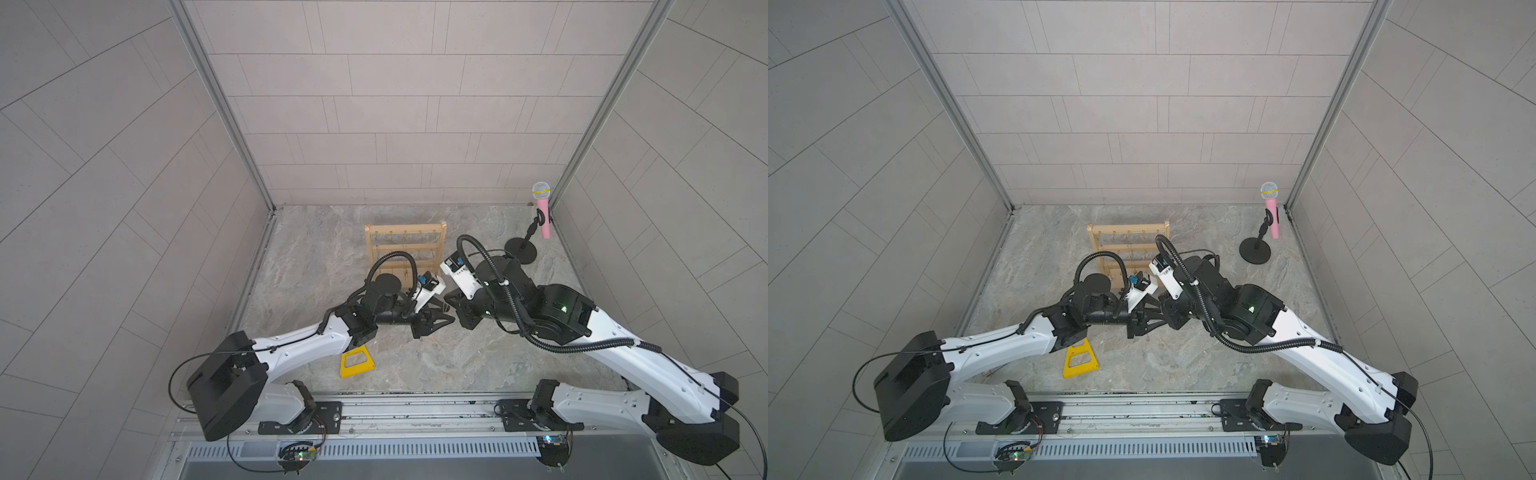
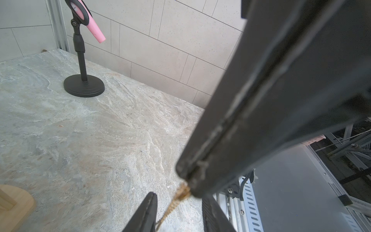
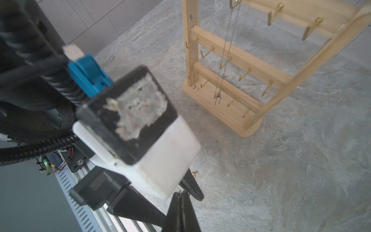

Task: Hang the necklace on the jewelry display stand
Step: Pick up the necklace from the center of the board.

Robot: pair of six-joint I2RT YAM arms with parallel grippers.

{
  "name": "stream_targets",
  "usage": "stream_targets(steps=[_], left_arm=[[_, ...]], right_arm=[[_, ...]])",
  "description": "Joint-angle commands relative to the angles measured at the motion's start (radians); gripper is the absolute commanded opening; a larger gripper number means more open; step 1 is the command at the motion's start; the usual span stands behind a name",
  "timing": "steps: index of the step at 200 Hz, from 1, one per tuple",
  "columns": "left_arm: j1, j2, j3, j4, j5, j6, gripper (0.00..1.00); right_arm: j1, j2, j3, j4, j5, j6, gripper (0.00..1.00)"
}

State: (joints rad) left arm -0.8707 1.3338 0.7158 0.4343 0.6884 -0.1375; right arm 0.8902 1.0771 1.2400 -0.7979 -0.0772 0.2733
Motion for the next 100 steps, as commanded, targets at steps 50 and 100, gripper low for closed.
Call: stream_targets(steps=[50, 100], left_arm=[[0.006, 0.007, -0.012, 0.044, 0.046, 0.018, 0.36], [0.007, 0.007, -0.024, 0.061, 0.049, 0.012, 0.33]], right_arm=[[0.003, 0.006, 0.049, -0.017, 0.029, -0.028, 0.06], [0.003, 0.015, 0.059, -0.023, 0.047, -0.039, 0.06]])
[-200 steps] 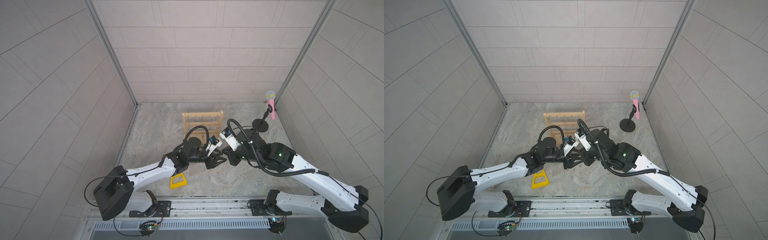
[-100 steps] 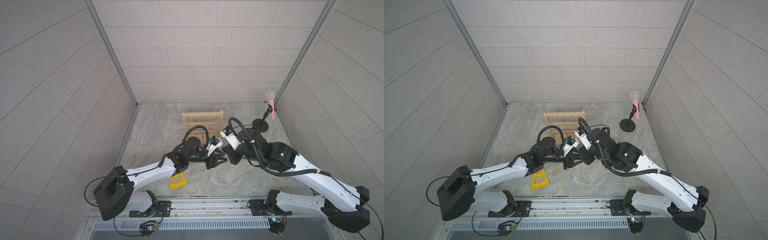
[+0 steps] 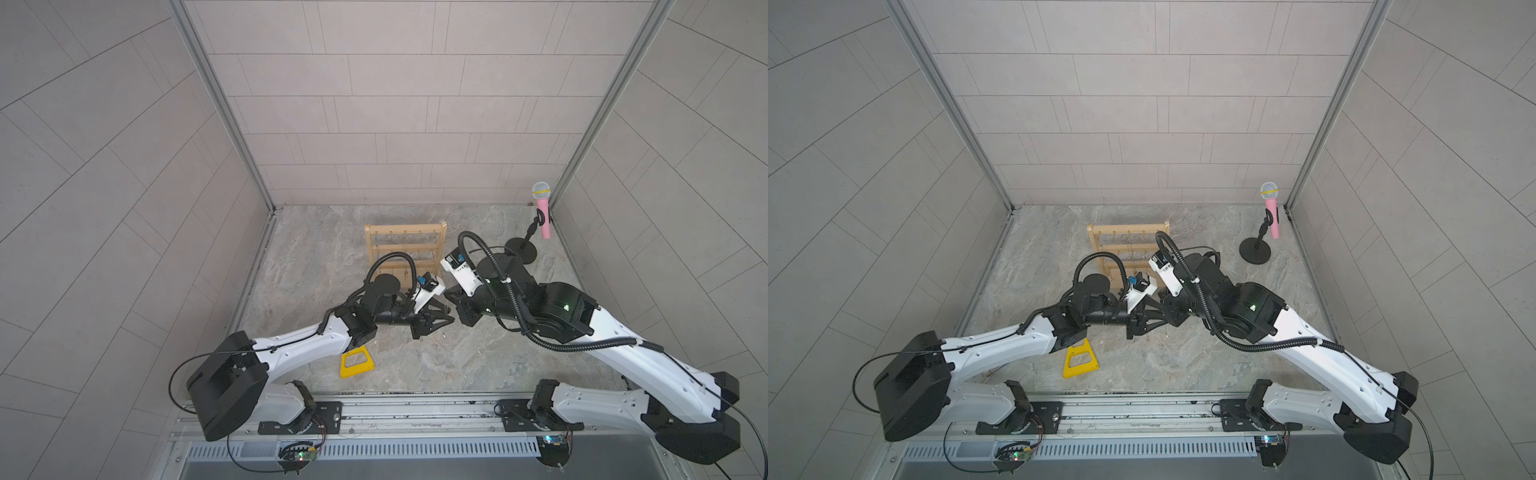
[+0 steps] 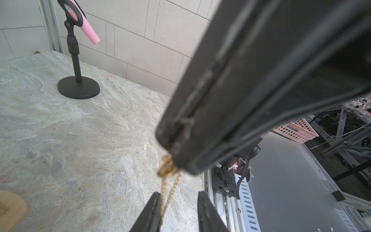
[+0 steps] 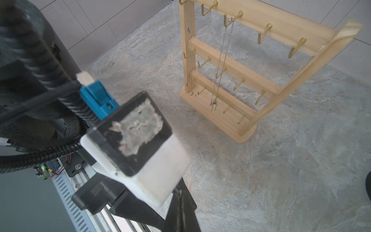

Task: Hang the necklace on the jewelry display stand
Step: Pick up the necklace from the center of the board.

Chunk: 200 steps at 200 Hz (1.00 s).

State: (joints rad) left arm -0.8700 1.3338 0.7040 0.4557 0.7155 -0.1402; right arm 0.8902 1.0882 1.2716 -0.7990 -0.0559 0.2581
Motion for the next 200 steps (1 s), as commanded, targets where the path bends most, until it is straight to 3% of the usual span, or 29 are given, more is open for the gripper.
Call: stream_targets(steps=[1, 58, 133, 174, 200], left_arm=[[0.006, 0.006, -0.012, 0.039, 0.022, 0.014, 0.33], [0.005, 0.007, -0.02, 0.058, 0.025, 0.006, 0.25], [0.006, -0.004, -0.041, 0.097, 0.047, -0.016, 0.05], [0.01, -0.044, -0.055, 0.137, 0.059, -0.055, 0.01], [0.033, -0.067, -0.069, 0.198, 0.07, -0.12, 0.0]], right_arm=[[0.003, 0.006, 0.028, -0.022, 0.026, -0.025, 0.06], [0.003, 0.01, 0.033, -0.02, 0.022, -0.026, 0.06], [0.001, 0.025, 0.024, -0.012, 0.016, -0.024, 0.06], [-0.002, 0.051, 0.01, -0.003, -0.008, -0.016, 0.08], [-0.001, 0.063, -0.004, 0.003, -0.024, -0.012, 0.14]])
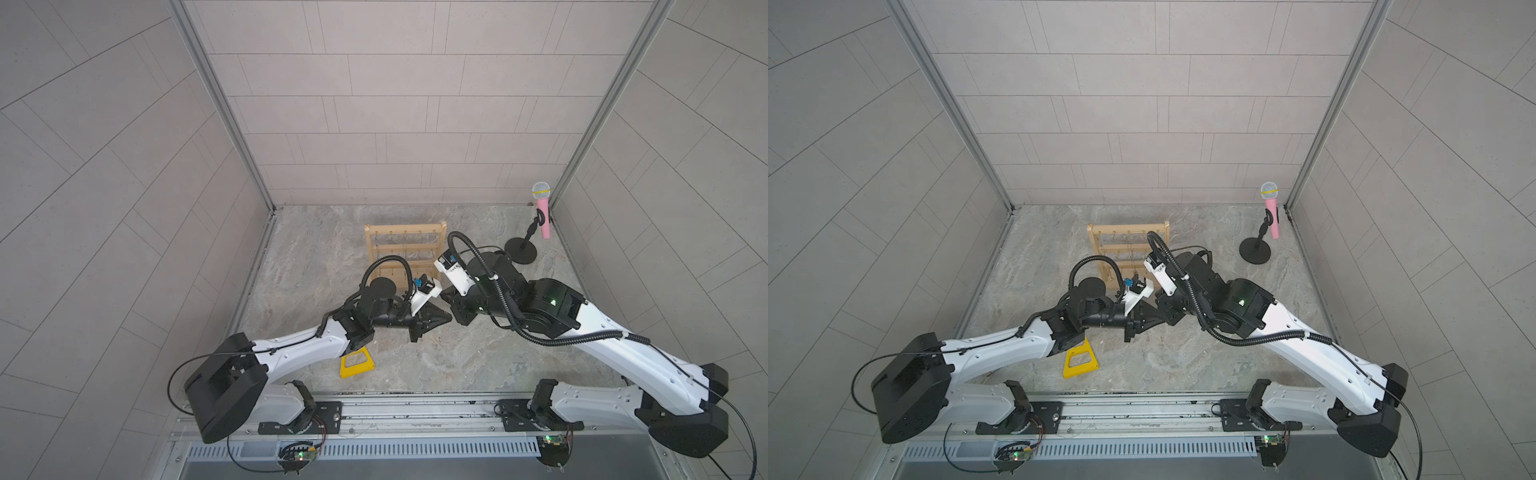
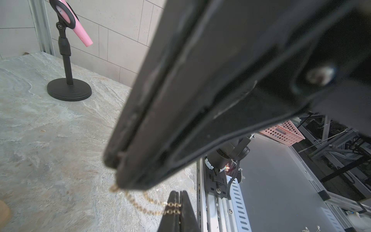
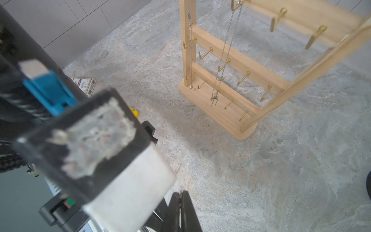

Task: Hang the necklace on the jewelry display stand
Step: Pick up the necklace from the center of the board.

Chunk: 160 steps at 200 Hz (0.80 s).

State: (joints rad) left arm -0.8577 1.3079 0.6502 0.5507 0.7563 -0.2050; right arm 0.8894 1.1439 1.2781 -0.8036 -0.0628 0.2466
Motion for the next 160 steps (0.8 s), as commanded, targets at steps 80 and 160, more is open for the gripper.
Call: stream_targets(steps=[80, 160], left_arm=[[0.07, -0.089, -0.061, 0.357, 0.062, -0.284, 0.0], [0.1, -0.121, -0.031, 0.339, 0.018, -0.364, 0.01]], right_arm=[[-0.012, -0.019, -0.036, 0.015, -0.026, 0.005, 0.29], [-0.142, -0.095, -0.109, 0.032, -0.099, -0.01, 0.35]])
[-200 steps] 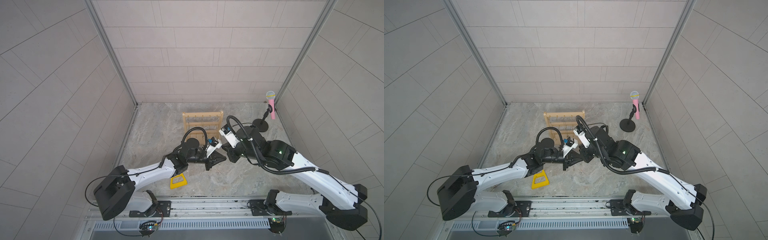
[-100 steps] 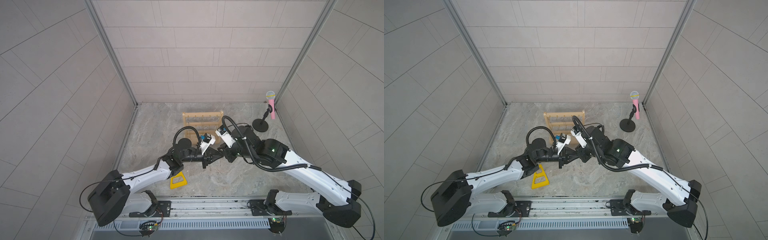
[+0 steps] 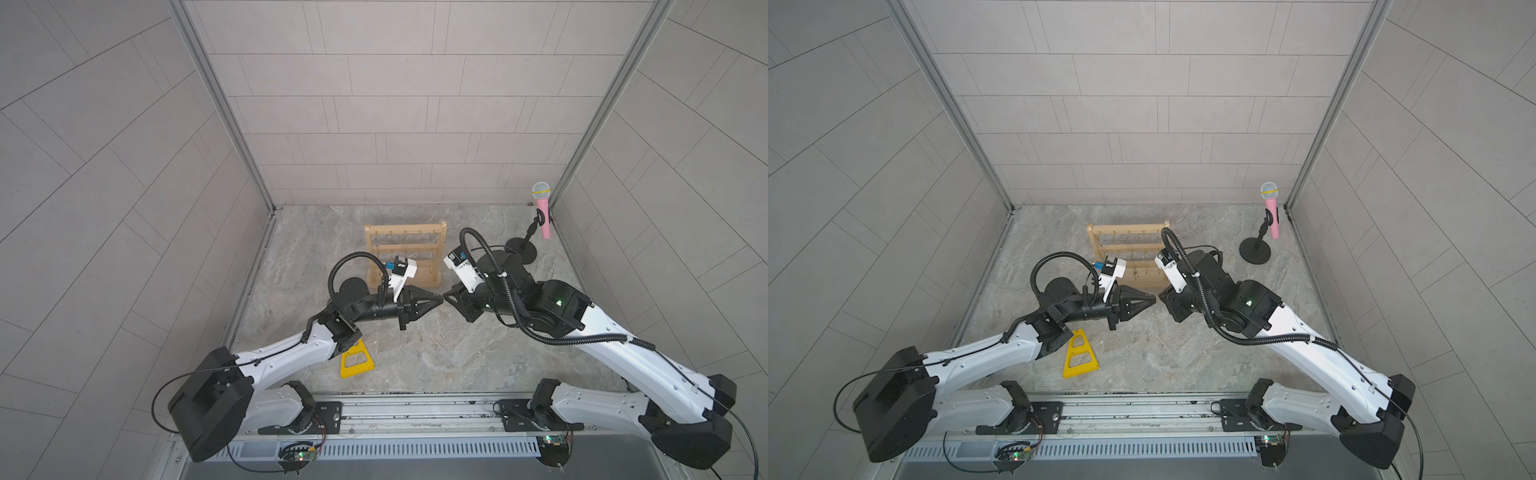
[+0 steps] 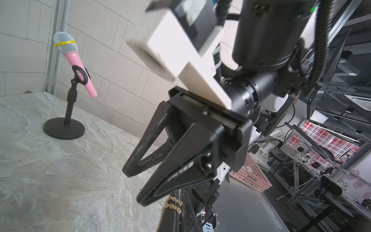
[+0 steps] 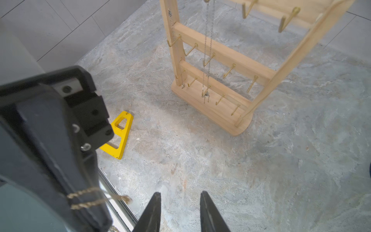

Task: Hang the necklace on the jewelry display stand
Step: Pick up the necklace from the center of the board.

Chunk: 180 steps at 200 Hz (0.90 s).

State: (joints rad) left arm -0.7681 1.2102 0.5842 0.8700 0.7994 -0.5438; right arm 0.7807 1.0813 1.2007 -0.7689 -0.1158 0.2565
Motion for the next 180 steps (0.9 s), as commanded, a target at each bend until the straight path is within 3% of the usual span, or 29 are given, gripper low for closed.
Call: stream_targets(steps=[1, 55, 180], left_arm=[[0.01, -0.024, 0.036, 0.017, -0.027, -0.026, 0.01], [0.026, -0.036, 0.081, -0.069, -0.069, -0.022, 0.01], [0.029, -0.05, 0.12, -0.151, -0.094, -0.001, 0.02]], right_arm=[[-0.035, -0.034, -0.032, -0.002, -0.047, -0.02, 0.35], [-0.037, -0.099, -0.144, 0.165, -0.2, -0.017, 0.33], [-0.037, -0.1, -0.219, 0.377, -0.277, -0.011, 0.28]])
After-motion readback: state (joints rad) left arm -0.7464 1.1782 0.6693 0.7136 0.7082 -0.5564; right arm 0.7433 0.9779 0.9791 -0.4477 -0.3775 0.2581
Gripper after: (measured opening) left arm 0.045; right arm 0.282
